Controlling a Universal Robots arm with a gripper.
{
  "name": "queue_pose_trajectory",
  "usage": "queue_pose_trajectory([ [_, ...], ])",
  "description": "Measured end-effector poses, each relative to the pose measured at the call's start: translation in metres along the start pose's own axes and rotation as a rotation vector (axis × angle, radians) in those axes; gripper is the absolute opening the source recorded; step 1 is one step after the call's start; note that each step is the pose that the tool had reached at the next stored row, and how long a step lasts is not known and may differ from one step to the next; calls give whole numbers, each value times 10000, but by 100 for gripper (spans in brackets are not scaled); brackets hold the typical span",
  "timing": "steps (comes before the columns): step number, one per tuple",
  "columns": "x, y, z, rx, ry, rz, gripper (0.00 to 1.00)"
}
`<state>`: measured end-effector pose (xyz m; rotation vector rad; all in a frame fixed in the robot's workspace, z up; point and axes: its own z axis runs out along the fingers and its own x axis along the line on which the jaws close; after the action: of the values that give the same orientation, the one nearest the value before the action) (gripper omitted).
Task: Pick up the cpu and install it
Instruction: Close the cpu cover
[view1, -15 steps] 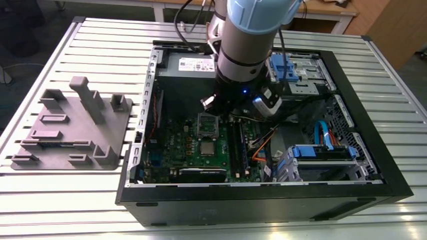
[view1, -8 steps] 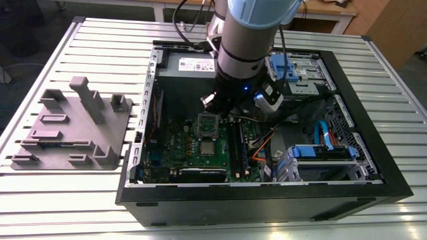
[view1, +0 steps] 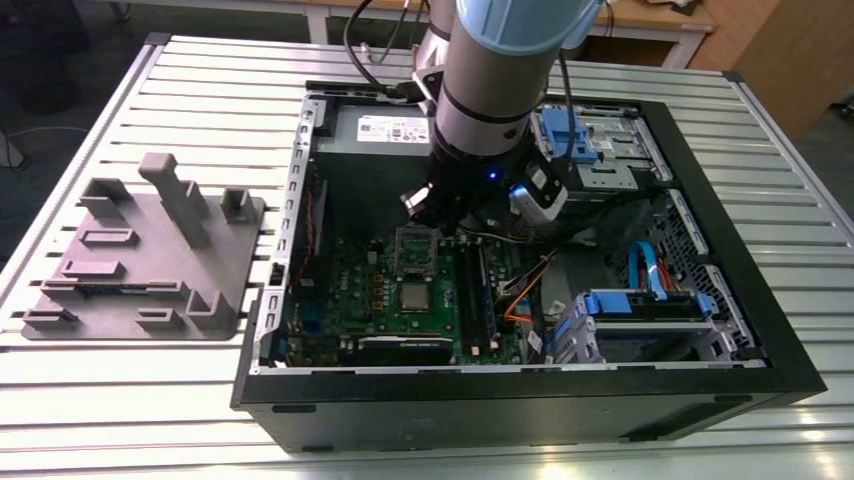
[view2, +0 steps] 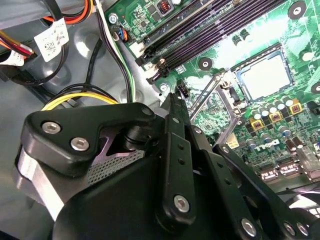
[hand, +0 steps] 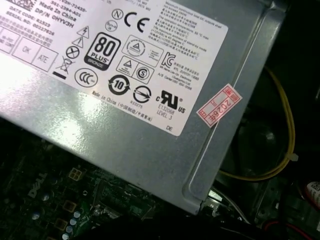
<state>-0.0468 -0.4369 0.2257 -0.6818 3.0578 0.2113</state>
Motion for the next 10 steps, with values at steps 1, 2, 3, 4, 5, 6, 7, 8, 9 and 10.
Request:
queue_pose_trajectory([
  [1,1,-1,-1,-2,6,-46,10],
  [2,2,-1,-1,-4,16,-127,10],
  [3,3,-2,-2,-8,28,-224,10],
  [4,3,-2,-3,-12,41,-328,10],
  [5,3,-2,-3,-15,56,-439,10],
  [6,3,-2,-4,-16,62,-486,10],
  [7,3,-2,-4,-16,62,-486,10],
  [8,3,-2,-4,-16,63,-487,10],
  [9,3,-2,-6,-17,63,-488,10],
  [10,3,-1,-15,-17,64,-494,10],
])
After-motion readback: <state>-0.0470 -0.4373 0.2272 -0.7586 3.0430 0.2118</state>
